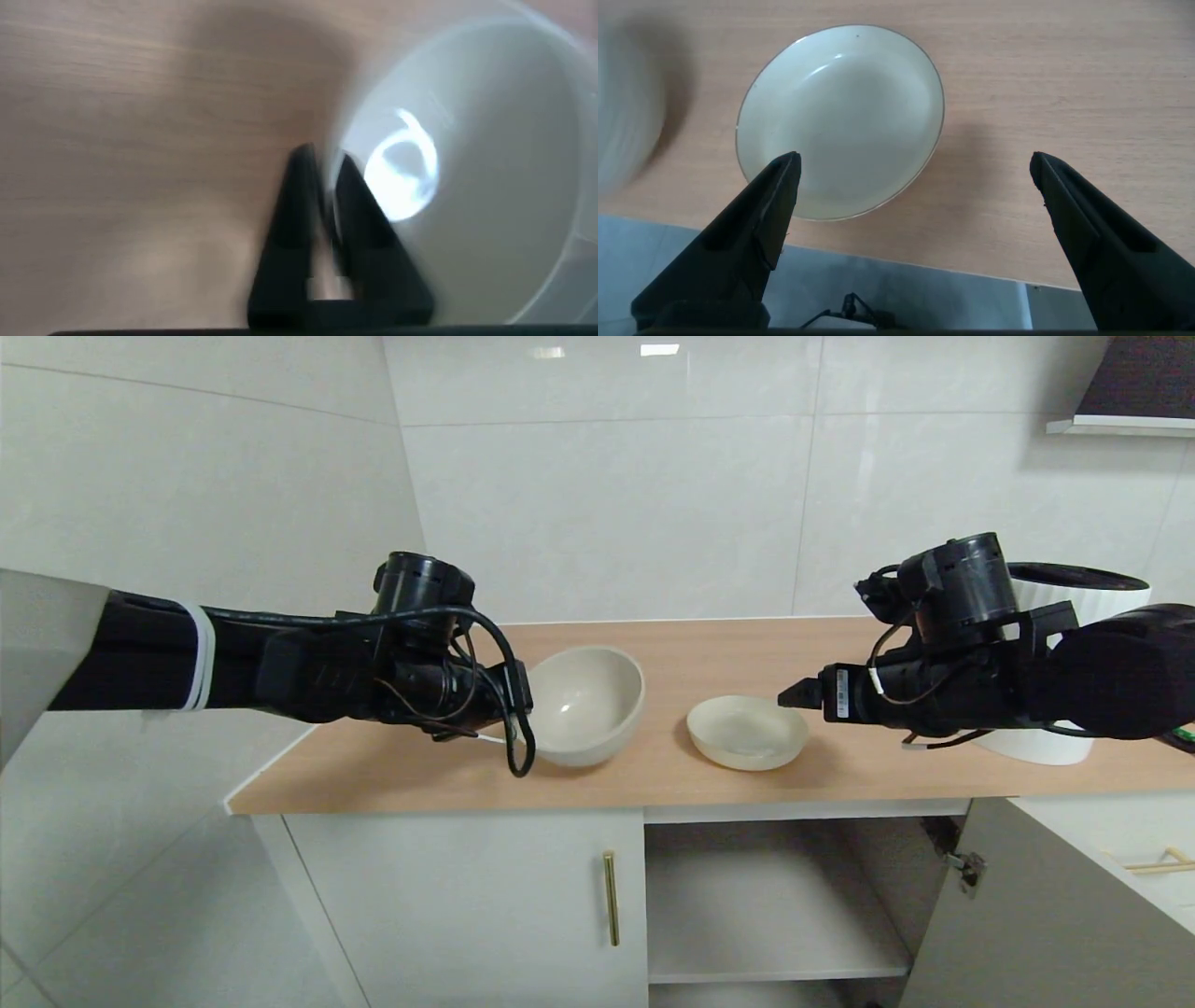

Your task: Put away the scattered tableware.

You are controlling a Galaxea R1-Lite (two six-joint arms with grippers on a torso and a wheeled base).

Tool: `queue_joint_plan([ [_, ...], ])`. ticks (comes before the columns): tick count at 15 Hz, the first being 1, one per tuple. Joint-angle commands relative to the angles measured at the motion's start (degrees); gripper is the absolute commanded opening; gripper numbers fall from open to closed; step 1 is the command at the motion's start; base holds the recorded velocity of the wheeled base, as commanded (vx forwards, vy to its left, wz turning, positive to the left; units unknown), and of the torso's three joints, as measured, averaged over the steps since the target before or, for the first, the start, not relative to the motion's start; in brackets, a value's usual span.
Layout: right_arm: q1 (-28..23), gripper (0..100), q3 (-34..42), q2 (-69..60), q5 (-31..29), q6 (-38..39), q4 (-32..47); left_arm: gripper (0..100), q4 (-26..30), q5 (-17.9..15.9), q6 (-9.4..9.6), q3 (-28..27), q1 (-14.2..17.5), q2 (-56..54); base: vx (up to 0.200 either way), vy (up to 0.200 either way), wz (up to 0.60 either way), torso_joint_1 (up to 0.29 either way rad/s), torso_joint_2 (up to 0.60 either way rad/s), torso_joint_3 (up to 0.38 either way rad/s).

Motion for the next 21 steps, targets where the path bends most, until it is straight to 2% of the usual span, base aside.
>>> queue_joint_plan([
  [1,-0.01,100,-0.04,-0.33,-0.03,0.03,0.09,0,-0.05,-0.06,-0.64,0.78,-0.31,-3.23,0.000,0.000,0.00,0.000,0.00,0.000],
  [4,-0.01,100,-1.00,1.08,-1.35,0.47,0.70,0,-0.05,-1.20,-0.55,5.79,-0.75,-8.94,0.000,0.000,0.00,0.000,0.00,0.000],
  [5,-0.01,100,-2.41,2.92,-2.58,1.44,2.28,0,-0.14,-4.01,-0.55,8.69,-1.72,-11.84,0.000,0.000,0.00,0.000,0.00,0.000],
  [7,-0.01,100,-5.40,6.09,-5.04,3.46,5.19,0,-0.05,-7.88,-0.55,9.74,-1.98,-14.57,0.000,0.000,0.00,0.000,0.00,0.000],
  [11,-0.01,100,-8.12,11.98,-10.23,4.69,4.92,0,-0.49,-9.38,-0.38,10.27,-2.60,-15.09,0.000,0.000,0.00,0.000,0.00,0.000],
  [12,0.08,100,-8.56,12.50,-10.32,5.39,4.92,0,-1.98,-9.38,-0.20,11.06,-2.77,-15.27,0.000,0.000,0.00,0.000,0.00,0.000],
  [14,-0.01,100,-9.09,13.56,-10.58,5.57,4.92,0,-9.54,-9.64,0.06,15.37,-3.65,-16.24,0.000,0.000,0.00,0.000,0.00,0.000],
  [15,-0.01,100,-9.09,13.56,-10.67,5.57,4.92,0,-9.80,-9.64,0.15,15.45,-3.74,-16.32,0.000,0.000,0.00,0.000,0.00,0.000],
  [16,-0.01,100,-9.79,14.61,-12.25,5.66,4.92,0,-14.81,-9.82,1.03,18.27,-3.83,-16.85,0.000,0.000,0.00,0.000,0.00,0.000],
  [18,-0.01,100,-9.88,14.70,-12.69,5.66,4.92,0,-15.34,-10.08,1.12,18.44,-3.92,-17.38,0.000,0.000,0.00,0.000,0.00,0.000],
  [19,-0.01,0,-9.88,14.70,-12.69,5.74,4.92,0,-15.34,-10.69,1.12,18.53,-3.92,-17.55,0.000,0.000,0.00,0.000,0.00,0.000],
  [21,0.08,0,-9.71,14.44,-12.69,5.74,4.92,0,-15.34,-12.54,1.12,18.53,-3.92,-18.17,0.000,0.000,0.00,0.000,0.00,0.000],
])
